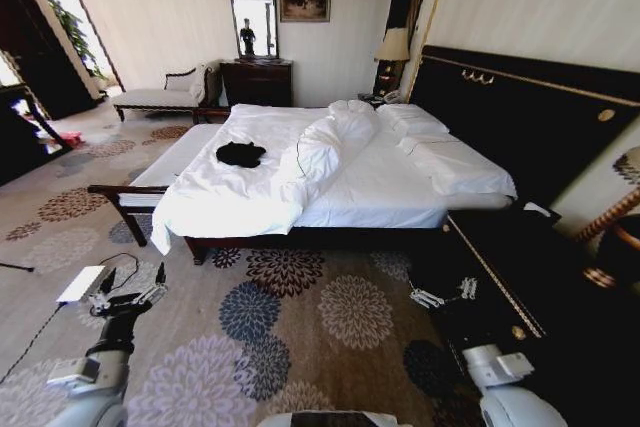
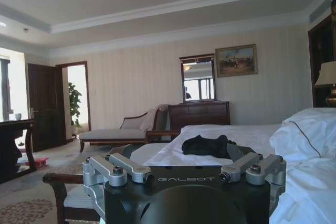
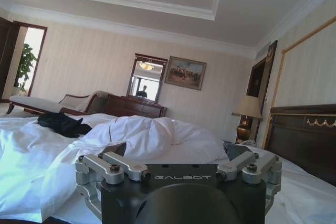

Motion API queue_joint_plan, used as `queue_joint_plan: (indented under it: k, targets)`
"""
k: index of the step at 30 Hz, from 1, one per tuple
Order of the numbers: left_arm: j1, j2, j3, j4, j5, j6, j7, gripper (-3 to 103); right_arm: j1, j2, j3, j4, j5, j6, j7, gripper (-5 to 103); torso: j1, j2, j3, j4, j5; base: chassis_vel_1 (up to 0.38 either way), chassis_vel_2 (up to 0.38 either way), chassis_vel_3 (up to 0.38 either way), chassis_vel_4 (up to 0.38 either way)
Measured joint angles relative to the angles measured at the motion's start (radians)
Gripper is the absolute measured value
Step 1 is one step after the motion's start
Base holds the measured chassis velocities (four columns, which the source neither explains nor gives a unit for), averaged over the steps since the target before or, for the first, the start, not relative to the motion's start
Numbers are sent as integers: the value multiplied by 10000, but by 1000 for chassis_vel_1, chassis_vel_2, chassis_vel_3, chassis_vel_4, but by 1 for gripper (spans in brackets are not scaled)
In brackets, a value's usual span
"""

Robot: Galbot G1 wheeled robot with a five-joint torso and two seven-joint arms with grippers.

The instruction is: Fold the clothes on the bed.

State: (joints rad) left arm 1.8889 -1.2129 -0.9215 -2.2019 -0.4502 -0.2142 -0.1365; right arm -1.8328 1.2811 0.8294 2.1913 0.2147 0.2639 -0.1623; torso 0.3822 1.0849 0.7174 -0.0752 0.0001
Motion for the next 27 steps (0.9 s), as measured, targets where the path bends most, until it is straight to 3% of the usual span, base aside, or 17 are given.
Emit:
queue_joint_plan:
  k: [27]
  targets:
    - [27,-15,-25,26,-5,-28,-12,100,-35,-3,51,145,-34,-125,85,100,-2,0,-1,2,0,-222,223,223,-227]
